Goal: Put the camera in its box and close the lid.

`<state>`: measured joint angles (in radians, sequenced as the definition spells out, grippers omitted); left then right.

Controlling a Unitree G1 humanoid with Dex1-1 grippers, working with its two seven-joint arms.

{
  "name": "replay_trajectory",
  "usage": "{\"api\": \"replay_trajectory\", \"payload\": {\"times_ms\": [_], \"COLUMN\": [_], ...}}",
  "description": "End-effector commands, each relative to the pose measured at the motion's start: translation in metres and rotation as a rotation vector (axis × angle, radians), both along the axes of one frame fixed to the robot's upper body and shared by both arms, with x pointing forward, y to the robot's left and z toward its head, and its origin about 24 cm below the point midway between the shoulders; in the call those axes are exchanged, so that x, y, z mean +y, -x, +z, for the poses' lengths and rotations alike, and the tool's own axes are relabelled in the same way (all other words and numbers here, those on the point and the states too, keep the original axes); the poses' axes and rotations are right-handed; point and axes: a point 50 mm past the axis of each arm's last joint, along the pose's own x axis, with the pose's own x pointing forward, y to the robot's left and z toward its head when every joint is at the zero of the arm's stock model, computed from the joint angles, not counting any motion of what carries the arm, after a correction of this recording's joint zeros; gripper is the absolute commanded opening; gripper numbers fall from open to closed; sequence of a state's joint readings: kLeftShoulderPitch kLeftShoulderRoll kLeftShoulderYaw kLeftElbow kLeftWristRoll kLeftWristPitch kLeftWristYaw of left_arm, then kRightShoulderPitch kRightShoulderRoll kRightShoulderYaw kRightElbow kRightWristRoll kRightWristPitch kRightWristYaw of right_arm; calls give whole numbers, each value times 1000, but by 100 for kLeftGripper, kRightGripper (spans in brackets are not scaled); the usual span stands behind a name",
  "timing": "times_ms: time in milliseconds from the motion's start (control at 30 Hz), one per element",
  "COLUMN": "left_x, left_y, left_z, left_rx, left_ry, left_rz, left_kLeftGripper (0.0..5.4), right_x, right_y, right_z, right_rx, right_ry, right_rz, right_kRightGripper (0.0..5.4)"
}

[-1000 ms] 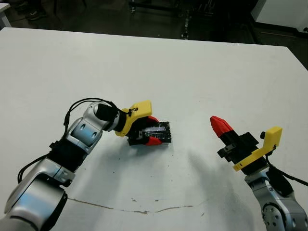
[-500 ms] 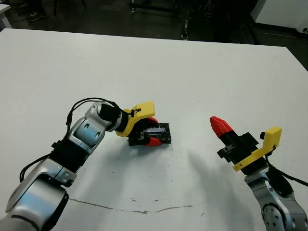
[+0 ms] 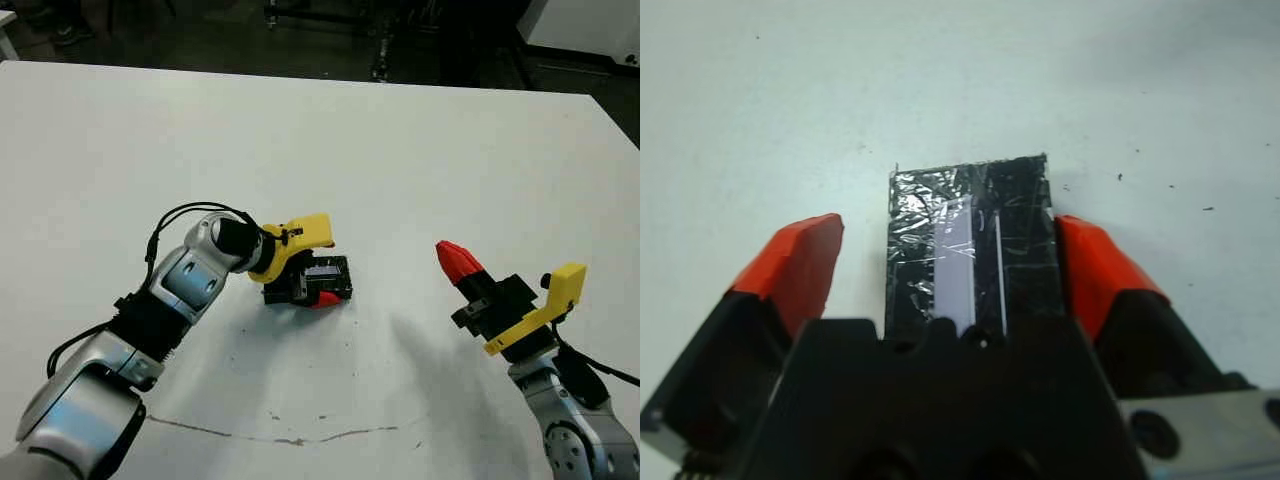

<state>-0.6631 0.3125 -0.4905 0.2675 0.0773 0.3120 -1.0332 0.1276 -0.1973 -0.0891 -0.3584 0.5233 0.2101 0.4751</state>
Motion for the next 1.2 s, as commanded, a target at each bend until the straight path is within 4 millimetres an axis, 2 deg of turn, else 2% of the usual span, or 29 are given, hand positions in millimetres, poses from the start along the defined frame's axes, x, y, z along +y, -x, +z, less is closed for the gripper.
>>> {"api": "replay_trajectory", "payload": {"times_ms": [33, 267, 600, 767, 967, 1200], "left_x": [16, 26, 52, 70, 89, 121], "left_y": [14, 18, 33, 44, 54, 60], "left_z": [-40, -31, -13, 0, 7, 15], "left_rx": [86, 77, 120, 128, 107, 40], "left_ry": [-117, -49, 155, 233, 328, 371], "left_rz": [61, 74, 137, 226, 296, 483], "left_kLeftGripper": [539, 539, 539, 539, 539, 539], "right_x": [-2, -2, -2, -1, -1, -1], "right_y": [0, 0, 1, 1, 1, 1], "right_z": [-1, -2, -1, -1, -1, -1], "right_rx": [13, 9, 17, 17, 11, 16], "right_ry": [-1, 7, 2, 0, 0, 2], "right_rz": [-2, -7, -6, -4, -4, 3], "right_kRightGripper": [0, 0, 0, 0, 0, 0]}}
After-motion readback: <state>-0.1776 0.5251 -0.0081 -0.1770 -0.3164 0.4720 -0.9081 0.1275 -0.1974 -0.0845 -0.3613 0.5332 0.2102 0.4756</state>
